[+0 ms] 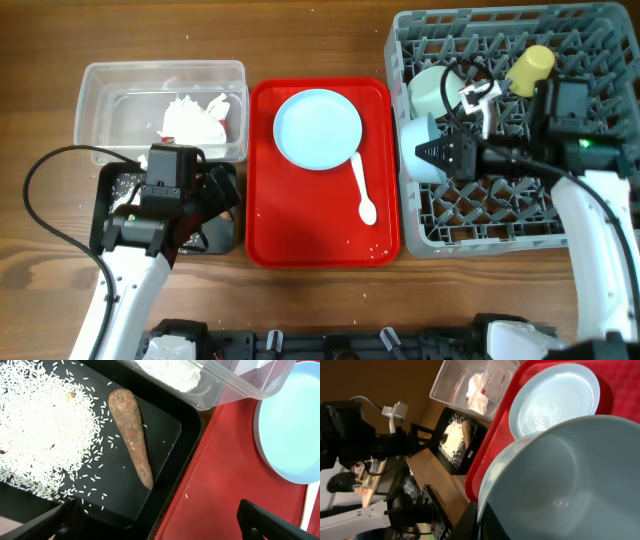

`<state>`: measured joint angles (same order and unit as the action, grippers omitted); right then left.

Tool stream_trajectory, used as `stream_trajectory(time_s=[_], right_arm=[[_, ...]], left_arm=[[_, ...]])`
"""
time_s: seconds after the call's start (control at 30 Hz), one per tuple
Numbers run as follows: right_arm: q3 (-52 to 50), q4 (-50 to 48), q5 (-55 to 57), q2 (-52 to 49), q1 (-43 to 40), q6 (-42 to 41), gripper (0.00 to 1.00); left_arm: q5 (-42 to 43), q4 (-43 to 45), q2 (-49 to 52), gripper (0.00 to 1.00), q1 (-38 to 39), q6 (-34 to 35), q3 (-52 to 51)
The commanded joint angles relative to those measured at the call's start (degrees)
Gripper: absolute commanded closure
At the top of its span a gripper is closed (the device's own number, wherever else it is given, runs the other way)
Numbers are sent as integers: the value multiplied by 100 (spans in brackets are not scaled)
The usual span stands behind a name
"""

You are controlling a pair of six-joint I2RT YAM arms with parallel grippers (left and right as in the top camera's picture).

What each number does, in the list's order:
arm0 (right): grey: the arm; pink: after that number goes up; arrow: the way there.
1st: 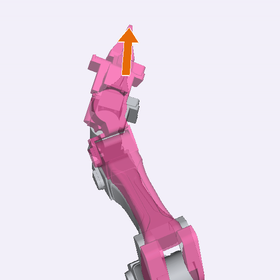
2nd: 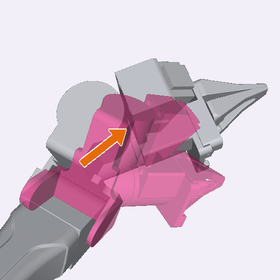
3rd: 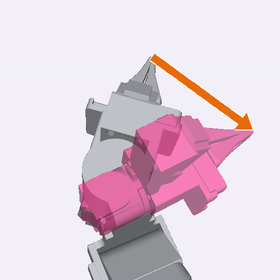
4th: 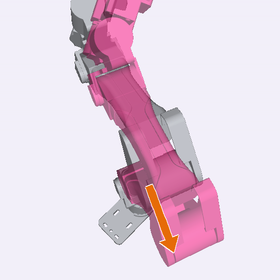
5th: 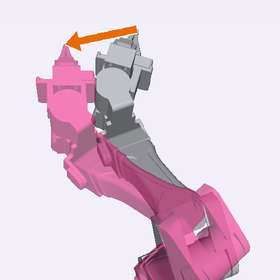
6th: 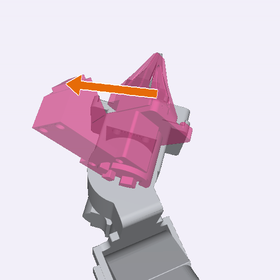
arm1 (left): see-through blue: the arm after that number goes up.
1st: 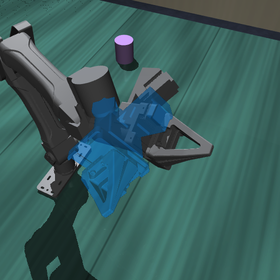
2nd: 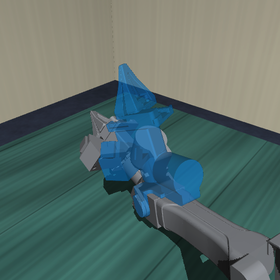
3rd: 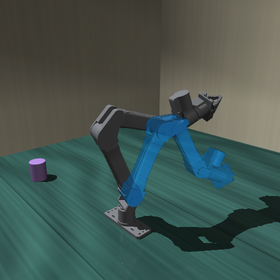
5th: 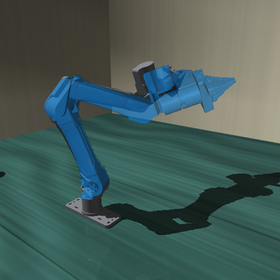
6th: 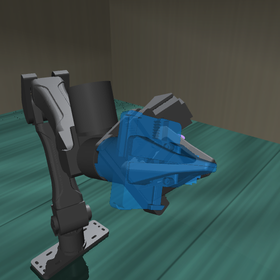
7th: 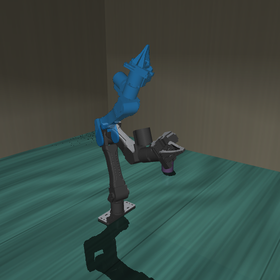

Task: Sort waste into correct bins and load items into the dishwasher rack
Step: 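Lift the blue bowl with the right gripper and carry it to the rack, then lower the blue bowl upside down into the rack and open the gripper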

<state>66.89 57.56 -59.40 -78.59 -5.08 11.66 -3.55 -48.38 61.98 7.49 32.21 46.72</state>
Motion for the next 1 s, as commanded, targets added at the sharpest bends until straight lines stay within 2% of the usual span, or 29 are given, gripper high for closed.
stream_trajectory(time_s=[0.0,0.23,0.67,0.87,0.97], right_arm=[[4,-81,-258,-568,-26,339,96],[2,-94,-234,-1255,-365,382,96],[-461,-125,-332,-1316,-1005,310,96],[-461,-229,-1788,-1316,-1327,221,96],[-461,-249,-2022,-1316,-1373,184,96]], left_arm=[[28,13,9,0,-37,-28,0],[26,13,9,0,-37,-28,0],[28,13,9,0,-37,-28,0],[28,13,9,0,-37,-28,0],[28,13,9,0,-37,-28,0]])
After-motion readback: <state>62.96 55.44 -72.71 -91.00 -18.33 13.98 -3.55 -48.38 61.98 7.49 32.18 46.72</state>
